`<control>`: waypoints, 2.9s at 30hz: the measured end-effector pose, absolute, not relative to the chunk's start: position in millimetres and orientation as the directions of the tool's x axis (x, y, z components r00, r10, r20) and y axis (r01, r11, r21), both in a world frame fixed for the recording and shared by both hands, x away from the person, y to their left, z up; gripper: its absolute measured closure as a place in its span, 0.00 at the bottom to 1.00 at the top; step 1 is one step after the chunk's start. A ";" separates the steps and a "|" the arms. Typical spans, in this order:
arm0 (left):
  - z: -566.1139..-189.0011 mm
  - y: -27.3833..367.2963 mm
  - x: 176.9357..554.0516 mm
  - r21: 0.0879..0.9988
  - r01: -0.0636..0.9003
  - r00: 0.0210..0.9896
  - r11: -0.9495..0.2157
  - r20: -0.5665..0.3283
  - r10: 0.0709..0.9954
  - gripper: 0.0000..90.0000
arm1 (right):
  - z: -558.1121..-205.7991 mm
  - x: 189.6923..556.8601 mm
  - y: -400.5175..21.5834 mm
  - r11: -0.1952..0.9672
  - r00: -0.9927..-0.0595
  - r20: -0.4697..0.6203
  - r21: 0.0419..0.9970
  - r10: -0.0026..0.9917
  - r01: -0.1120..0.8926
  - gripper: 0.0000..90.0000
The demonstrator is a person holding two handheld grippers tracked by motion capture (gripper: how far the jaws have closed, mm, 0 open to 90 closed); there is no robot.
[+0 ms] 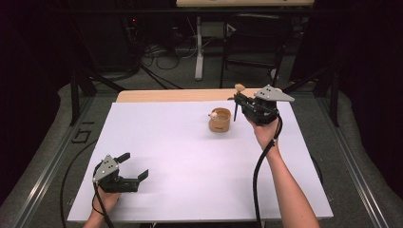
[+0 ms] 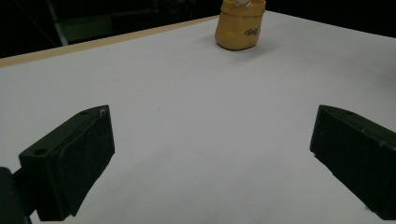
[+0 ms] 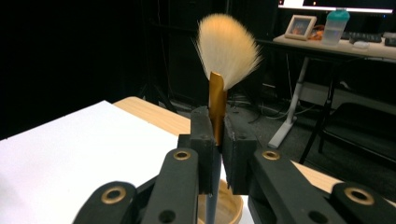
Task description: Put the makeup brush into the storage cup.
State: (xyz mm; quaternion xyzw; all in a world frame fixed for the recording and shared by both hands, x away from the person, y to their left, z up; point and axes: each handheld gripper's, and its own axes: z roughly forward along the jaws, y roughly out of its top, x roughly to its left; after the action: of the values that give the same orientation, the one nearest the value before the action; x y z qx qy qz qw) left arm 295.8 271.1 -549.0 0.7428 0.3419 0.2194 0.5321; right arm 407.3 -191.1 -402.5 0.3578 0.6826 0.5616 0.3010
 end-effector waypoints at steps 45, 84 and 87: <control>-546.5 272.8 295.6 0.948 0.258 0.675 -0.185 -0.040 0.737 0.00 | -416.2 455.9 -159.9 0.146 -0.550 -0.061 0.983 0.833 0.112 0.94; -546.4 271.4 295.3 0.948 0.246 0.680 -0.204 -0.019 0.733 0.00 | -448.4 481.3 -154.9 0.254 -0.550 -0.114 0.949 0.828 0.186 0.93; -546.3 271.2 295.1 0.948 0.245 0.681 -0.204 -0.018 0.732 0.00 | -449.6 480.6 -155.8 0.269 -0.556 -0.125 0.945 0.821 0.185 0.91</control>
State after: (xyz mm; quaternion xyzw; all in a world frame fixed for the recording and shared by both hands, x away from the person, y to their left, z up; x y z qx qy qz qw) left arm 295.1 271.2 -546.3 0.7421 0.3290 0.2264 0.5384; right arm 480.6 -155.8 -449.6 0.3449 0.7293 0.4963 0.3207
